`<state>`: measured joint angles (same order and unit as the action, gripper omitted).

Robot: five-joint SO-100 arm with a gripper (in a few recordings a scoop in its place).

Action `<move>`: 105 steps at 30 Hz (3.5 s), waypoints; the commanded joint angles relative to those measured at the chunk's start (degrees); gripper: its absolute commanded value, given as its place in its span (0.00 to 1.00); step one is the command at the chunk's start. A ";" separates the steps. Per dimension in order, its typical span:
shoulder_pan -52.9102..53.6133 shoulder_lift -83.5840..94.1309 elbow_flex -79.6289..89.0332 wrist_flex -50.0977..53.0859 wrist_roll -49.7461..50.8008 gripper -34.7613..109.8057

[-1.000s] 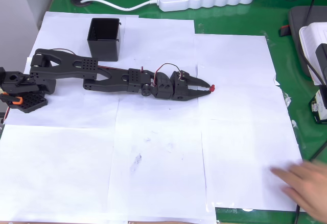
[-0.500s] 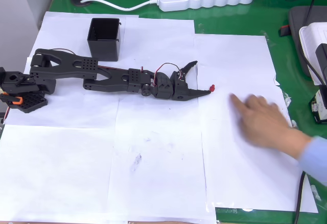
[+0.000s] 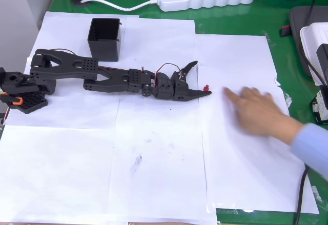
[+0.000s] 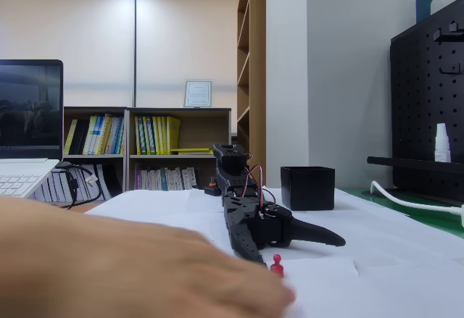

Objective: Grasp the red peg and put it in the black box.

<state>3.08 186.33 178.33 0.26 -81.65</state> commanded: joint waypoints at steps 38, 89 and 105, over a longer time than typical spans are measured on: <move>1.49 -0.53 -0.88 -0.70 -1.67 0.24; 0.09 -7.65 -8.35 -4.92 -3.08 0.52; 1.05 -16.70 -29.79 -11.34 -3.60 0.51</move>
<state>2.99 172.35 152.84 -10.55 -85.43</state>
